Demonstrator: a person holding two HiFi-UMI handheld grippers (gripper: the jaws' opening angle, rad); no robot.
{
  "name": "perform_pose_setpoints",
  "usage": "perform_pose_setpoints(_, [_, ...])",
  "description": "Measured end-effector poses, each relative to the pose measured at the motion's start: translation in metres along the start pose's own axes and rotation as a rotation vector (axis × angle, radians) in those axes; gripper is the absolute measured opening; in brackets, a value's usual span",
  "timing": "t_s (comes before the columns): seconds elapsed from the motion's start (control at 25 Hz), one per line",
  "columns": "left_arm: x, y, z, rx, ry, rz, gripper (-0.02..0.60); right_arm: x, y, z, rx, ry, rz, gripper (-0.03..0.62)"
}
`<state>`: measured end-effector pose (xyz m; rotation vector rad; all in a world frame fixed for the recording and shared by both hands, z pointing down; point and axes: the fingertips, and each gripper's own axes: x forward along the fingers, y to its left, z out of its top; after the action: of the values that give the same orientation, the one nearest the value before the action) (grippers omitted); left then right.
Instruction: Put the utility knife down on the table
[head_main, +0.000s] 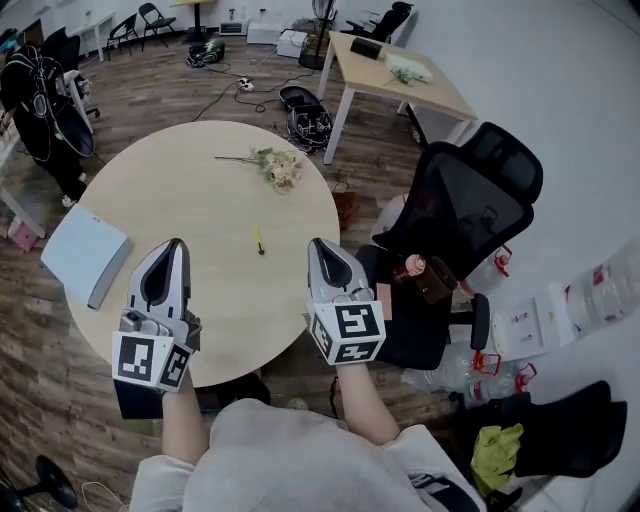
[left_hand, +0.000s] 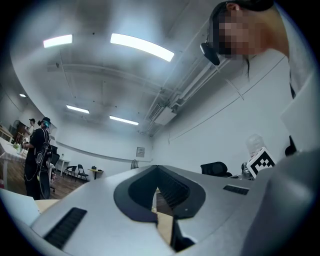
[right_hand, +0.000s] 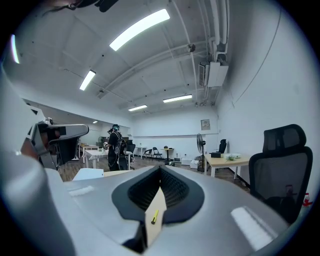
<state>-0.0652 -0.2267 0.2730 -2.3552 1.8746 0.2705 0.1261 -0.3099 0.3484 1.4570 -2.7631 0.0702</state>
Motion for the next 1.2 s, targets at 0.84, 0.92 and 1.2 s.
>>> perform_pose_setpoints(0.84, [-0.032, -0.062, 0.028, 0.031, -0.047, -0.012, 0.006, -0.084, -0.012, 0.043, -0.024, -0.13, 0.004, 0.011])
perform_pose_setpoints(0.92, [-0.035, -0.065, 0.028, 0.033, -0.049, -0.011, 0.006, -0.088, -0.012, 0.043, -0.031, -0.133, 0.005, 0.011])
perform_pose_setpoints(1.2, [-0.041, -0.077, 0.03, 0.039, -0.054, -0.012, 0.006, -0.099, -0.014, 0.041, -0.018, -0.14, 0.007, 0.011])
